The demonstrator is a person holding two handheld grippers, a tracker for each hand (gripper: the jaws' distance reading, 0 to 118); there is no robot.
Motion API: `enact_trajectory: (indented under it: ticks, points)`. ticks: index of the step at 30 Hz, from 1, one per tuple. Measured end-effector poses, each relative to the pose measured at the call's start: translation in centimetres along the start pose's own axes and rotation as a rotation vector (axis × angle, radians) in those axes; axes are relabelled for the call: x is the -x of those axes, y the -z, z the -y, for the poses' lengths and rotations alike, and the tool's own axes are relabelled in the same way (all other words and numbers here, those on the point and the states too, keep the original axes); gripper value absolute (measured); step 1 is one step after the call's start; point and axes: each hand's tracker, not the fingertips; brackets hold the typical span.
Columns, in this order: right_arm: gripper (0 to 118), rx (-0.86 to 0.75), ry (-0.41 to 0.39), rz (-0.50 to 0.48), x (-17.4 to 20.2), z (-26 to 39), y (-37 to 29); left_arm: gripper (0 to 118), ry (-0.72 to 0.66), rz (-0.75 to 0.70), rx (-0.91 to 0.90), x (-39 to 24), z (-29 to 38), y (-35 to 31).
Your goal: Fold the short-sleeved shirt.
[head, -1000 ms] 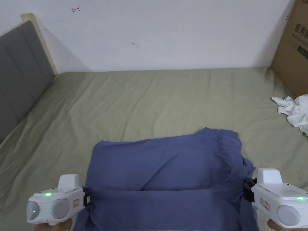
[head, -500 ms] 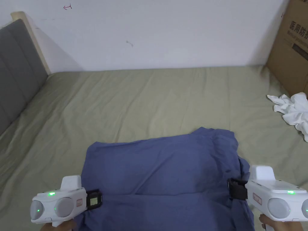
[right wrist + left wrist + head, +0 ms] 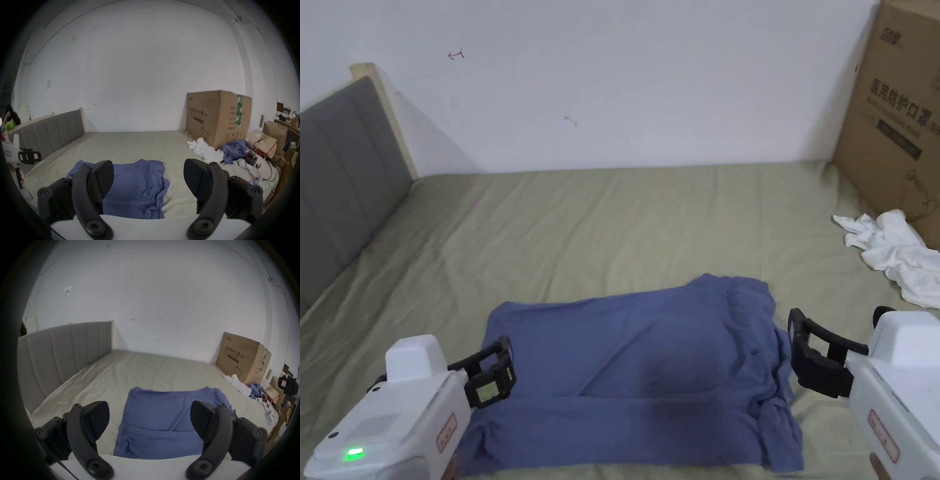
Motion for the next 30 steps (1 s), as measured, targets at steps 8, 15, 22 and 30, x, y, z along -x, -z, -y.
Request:
enact_trajectory:
  ticks: [8, 15, 22, 30]
  points:
    - [1, -0.008, 0.009, 0.012, 2.0, 0.8, -0.9, 0, 0.081, 0.012, -0.03, 0.1, 0.8, -1.9]
    - [1, 0.005, 0.016, -0.008, 1.5, 0.7, 0.4, 0, 0.093, 0.009, 0.153, 1.5, 2.2, 1.6]
    - [1, 0.04, 0.024, -0.011, 1.0, 1.4, 2.3, 0, 0.084, -0.062, 0.459, 4.7, 7.2, 8.0]
    - [1, 0.116, 0.025, -0.01, 0.5, 3.3, 4.0, 100, -0.032, -0.138, 0.728, 7.5, 11.8, 12.7]
